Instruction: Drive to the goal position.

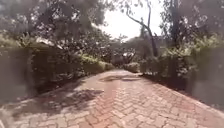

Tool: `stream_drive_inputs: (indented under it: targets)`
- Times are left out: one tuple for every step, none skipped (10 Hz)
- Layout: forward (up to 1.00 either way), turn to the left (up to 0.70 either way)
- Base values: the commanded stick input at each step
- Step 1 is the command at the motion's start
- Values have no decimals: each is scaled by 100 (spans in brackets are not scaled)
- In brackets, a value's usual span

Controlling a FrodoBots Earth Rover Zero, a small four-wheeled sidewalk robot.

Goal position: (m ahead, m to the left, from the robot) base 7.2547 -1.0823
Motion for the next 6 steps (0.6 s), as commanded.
stream_drive_inputs:
  targets:
    - [70,0]
    - [70,0]
    - [70,0]
    - [70,0]
    - [70,0]
    - [70,0]
